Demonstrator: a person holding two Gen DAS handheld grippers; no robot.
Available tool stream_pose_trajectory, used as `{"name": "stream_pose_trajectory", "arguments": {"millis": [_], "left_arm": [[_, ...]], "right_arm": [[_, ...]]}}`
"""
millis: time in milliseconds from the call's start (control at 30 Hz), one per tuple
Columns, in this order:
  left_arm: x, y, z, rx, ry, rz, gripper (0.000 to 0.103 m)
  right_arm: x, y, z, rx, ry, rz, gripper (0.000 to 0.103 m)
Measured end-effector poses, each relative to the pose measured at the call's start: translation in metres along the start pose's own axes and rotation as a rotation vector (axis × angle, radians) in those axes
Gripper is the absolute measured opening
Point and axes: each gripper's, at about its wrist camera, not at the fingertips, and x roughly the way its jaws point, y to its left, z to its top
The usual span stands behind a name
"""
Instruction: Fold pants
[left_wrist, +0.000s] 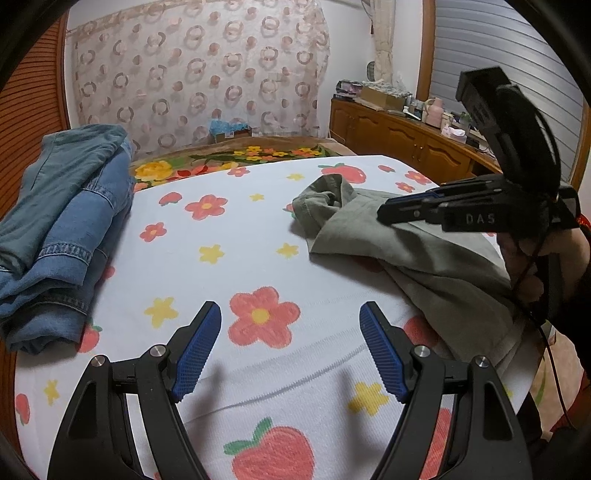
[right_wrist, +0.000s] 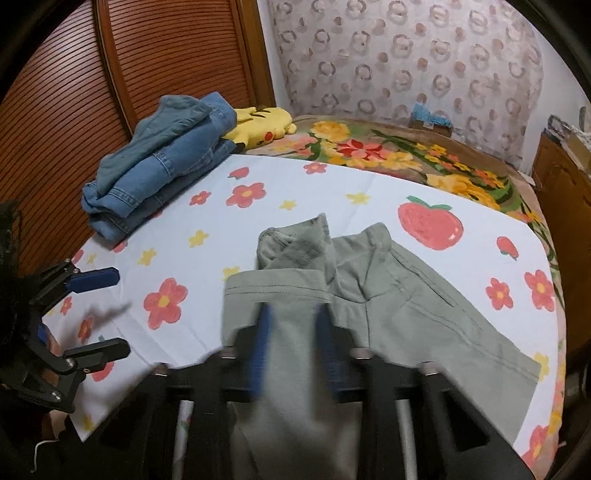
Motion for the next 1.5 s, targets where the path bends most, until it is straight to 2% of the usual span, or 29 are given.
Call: {"name": "stream_pose_trajectory", "arguments": {"millis": [67, 133, 333, 400, 467, 533, 733, 767, 800, 833, 867, 933, 1067, 1267, 1500], "left_arm": [[0.001, -0.001, 0.000, 0.000, 0.000, -0.002, 0.078], [0.001, -0.002, -0.001, 0.001, 0.002, -0.004, 0.078], [0.003, -0.006, -0.001, 0.007, 0.007, -0.009, 0.078], [0.004, -0.007, -0.001, 0.008, 0.009, -0.009, 0.078], [0.005, -0.009, -0.001, 0.010, 0.011, -0.007, 0.078], [0.005, -0.009, -0.001, 0.011, 0.012, -0.008, 0.078], [0.004, -0.008, -0.002, 0.011, 0.013, -0.007, 0.078], [0.004, -0.009, -0.002, 0.010, 0.014, -0.006, 0.078], [0.004, -0.008, -0.003, 0.010, 0.014, -0.006, 0.078], [0.004, -0.007, -0.003, 0.008, 0.014, -0.007, 0.078], [0.004, -0.007, -0.003, 0.008, 0.015, -0.006, 0.078], [0.004, -0.007, -0.003, 0.006, 0.015, -0.006, 0.078], [0.003, -0.007, -0.004, 0.008, 0.015, -0.008, 0.078], [0.002, -0.009, -0.004, 0.014, 0.011, -0.013, 0.078], [0.003, -0.014, -0.001, 0.025, 0.011, -0.018, 0.078]], "right_arm": [[-0.005, 0.001, 0.001, -0.006, -0.021, 0.003, 0.003], [-0.009, 0.001, 0.000, -0.010, -0.038, 0.003, 0.001], [-0.012, 0.001, -0.002, -0.009, -0.072, -0.044, 0.000], [-0.008, 0.001, 0.000, 0.000, -0.066, -0.054, 0.007], [0.000, 0.001, 0.001, 0.004, -0.053, -0.049, 0.034], [0.009, -0.001, 0.004, 0.012, -0.045, -0.040, 0.039], [0.030, -0.010, 0.009, 0.057, 0.002, 0.023, 0.039], [0.030, -0.010, 0.009, 0.057, 0.000, 0.032, 0.039], [0.030, -0.010, 0.010, 0.058, -0.004, 0.039, 0.033], [0.029, -0.010, 0.010, 0.057, -0.010, 0.052, 0.018], [0.027, -0.009, 0.010, 0.051, -0.016, 0.065, 0.009], [0.020, -0.010, 0.009, 0.038, -0.040, 0.066, 0.005], [0.004, -0.012, 0.005, 0.036, -0.088, 0.050, 0.003], [-0.022, -0.023, -0.001, 0.059, -0.146, -0.022, 0.003], [-0.063, -0.057, -0.013, 0.103, -0.182, -0.182, 0.003]]}}
